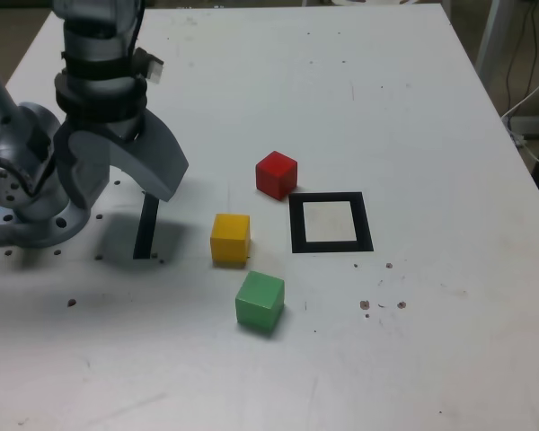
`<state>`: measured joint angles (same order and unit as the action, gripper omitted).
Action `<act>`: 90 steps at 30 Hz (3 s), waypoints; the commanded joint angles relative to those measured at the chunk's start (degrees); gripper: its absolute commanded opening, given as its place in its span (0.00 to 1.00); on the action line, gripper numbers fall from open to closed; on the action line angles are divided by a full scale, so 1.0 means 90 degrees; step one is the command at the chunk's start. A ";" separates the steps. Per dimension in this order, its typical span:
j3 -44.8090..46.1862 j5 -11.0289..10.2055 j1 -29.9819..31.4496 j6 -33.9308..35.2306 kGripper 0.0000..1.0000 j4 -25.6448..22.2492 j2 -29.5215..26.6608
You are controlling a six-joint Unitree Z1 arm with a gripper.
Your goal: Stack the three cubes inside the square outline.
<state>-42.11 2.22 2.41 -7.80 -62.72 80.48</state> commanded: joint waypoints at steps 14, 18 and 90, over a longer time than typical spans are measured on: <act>-0.0044 -0.0318 -0.0013 0.0143 0.99 -0.0131 -0.0036; -0.0266 -0.0437 -0.0013 0.0019 0.97 -0.0309 0.0078; -0.2818 -0.1713 -0.0590 -0.2779 0.20 0.0677 0.3171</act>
<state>-67.29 -13.44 -2.87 -32.71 -56.64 108.61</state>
